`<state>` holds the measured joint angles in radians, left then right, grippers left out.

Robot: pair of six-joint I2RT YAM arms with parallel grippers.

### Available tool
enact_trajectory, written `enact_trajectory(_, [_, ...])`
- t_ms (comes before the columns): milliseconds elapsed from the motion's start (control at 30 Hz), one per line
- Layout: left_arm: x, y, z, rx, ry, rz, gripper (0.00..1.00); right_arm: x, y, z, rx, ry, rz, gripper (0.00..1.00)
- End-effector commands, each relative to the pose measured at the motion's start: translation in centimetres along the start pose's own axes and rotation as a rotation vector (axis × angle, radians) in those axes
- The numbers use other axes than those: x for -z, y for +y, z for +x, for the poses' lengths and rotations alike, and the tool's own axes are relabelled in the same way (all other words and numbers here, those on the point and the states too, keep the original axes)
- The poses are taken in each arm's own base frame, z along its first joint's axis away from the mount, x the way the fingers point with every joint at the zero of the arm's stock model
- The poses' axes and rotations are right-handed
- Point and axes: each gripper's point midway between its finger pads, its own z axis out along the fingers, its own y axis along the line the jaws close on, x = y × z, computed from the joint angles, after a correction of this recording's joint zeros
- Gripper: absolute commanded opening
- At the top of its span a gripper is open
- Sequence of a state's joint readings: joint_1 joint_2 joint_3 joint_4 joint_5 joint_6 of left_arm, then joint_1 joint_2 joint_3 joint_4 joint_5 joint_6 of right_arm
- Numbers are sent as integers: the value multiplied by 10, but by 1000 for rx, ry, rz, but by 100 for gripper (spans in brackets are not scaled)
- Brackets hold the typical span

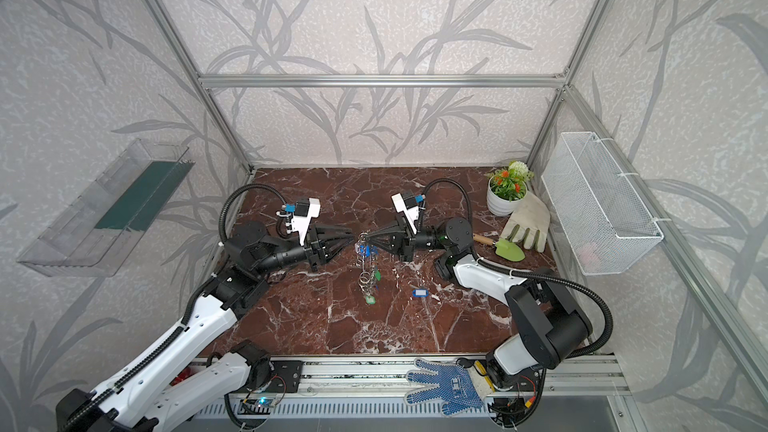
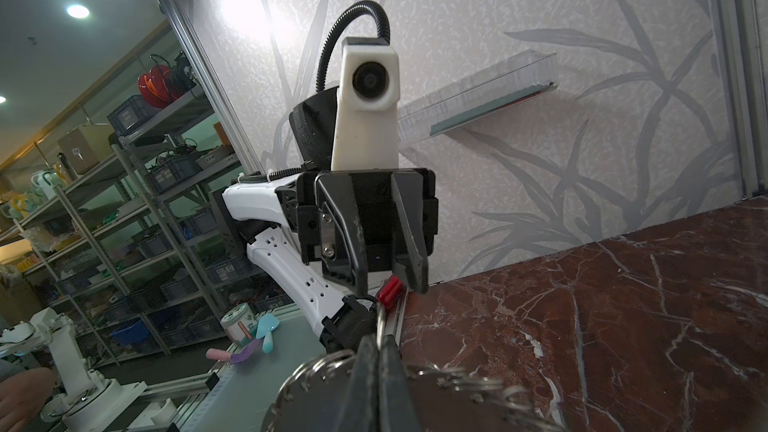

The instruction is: Put the keys on the keyring

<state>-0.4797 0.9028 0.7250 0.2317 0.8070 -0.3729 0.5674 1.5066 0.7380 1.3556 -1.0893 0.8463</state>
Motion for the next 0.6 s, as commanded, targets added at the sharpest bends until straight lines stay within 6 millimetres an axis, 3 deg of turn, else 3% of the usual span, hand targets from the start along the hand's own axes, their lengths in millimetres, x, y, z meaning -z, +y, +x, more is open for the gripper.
enact_trajectory(0, [-3, -12, -12, -49, -18, 44, 27, -2, 14, -28, 95, -54, -22, 0])
enact_trajectory(567, [-12, -8, -8, -54, 17, 20, 13, -2, 13, -27, 93, -53, -21, 0])
